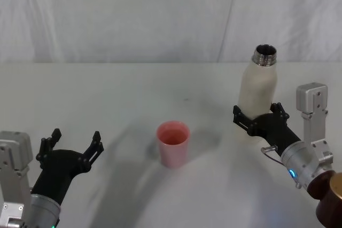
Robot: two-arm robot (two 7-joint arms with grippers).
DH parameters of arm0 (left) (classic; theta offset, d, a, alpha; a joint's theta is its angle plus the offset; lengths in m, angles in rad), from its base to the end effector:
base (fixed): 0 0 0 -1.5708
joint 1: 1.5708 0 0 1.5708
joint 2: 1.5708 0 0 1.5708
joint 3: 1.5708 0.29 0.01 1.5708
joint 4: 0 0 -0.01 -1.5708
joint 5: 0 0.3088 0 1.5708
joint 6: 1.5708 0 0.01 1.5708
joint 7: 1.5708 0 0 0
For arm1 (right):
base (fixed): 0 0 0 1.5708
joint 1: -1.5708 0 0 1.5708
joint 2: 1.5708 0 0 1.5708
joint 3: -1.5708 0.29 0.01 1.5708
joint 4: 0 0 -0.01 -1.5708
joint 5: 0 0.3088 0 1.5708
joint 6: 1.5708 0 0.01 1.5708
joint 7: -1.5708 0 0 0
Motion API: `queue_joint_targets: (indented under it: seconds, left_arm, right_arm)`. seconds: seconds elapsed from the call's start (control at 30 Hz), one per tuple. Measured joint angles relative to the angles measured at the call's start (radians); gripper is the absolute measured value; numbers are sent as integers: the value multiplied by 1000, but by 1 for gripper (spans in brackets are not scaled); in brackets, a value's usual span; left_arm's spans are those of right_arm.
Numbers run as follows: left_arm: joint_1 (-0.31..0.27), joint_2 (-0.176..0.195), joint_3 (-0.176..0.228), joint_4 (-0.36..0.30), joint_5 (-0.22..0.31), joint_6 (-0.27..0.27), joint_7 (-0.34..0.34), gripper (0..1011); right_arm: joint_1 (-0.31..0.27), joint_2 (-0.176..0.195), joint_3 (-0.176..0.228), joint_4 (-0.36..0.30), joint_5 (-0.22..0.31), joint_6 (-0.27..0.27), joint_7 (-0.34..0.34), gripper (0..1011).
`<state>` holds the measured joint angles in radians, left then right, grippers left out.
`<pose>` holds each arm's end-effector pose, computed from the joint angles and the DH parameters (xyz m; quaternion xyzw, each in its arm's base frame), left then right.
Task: Grasp the thermos with one hand and pour water into the cup lid.
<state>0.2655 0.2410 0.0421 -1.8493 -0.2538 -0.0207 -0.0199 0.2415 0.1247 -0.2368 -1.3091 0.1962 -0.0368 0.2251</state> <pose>0.2529 0.0375 -0.2852 -0.0174 0.0064 0.6616 0.7496 0.3906 0.0259 -0.3034 0.0024 0.0130 -0.5448 0.8384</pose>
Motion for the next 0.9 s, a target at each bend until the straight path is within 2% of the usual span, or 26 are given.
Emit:
queue_joint_targets:
  seconds: [0.9]
  left_arm:
    - [0, 0, 0, 0, 0, 0, 0, 1001]
  right_arm:
    - [-24, 29, -16, -34, -3, 13, 26, 1000]
